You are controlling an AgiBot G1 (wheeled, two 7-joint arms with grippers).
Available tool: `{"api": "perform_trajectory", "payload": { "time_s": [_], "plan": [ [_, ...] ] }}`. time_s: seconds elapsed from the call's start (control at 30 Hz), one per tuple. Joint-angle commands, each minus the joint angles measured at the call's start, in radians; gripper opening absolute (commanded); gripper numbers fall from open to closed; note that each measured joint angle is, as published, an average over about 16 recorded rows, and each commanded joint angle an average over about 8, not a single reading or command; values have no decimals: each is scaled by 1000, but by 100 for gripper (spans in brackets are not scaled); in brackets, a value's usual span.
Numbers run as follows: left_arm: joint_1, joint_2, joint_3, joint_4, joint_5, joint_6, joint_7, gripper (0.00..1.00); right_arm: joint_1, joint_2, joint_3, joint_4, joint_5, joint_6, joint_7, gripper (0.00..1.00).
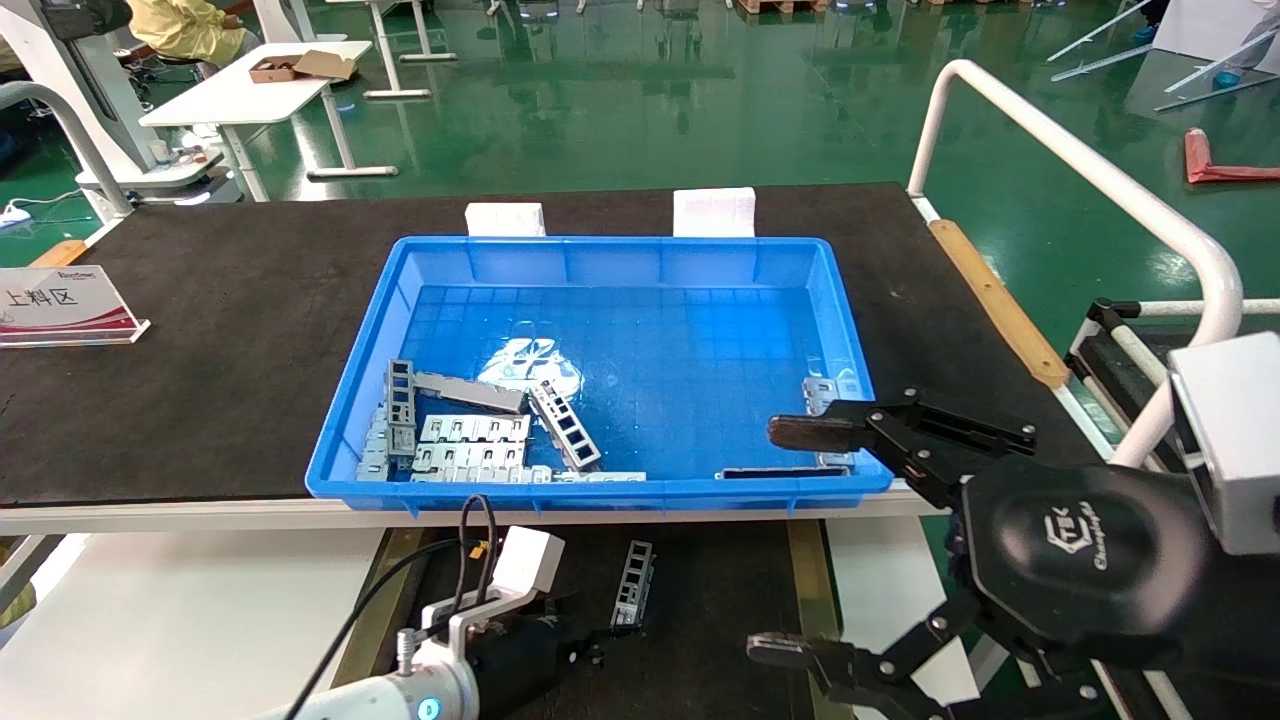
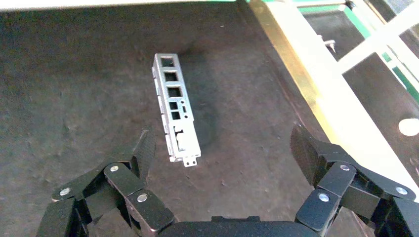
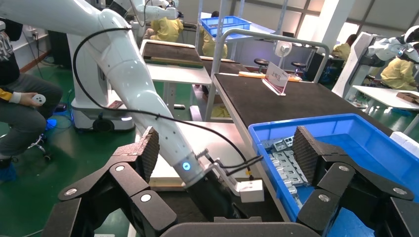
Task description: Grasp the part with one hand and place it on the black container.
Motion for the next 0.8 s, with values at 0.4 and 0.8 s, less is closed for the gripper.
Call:
{"api": "perform_trajectory", "payload": {
  "time_s": [0.4, 0.8],
  "plan": [
    [15, -178, -168, -70, 140, 258, 130, 100, 0, 0, 0, 0, 0, 0, 0, 100],
    [67, -345, -428, -66, 41, 595, 439, 100, 0, 0, 0, 0, 0, 0, 0, 100]
  ]
}}
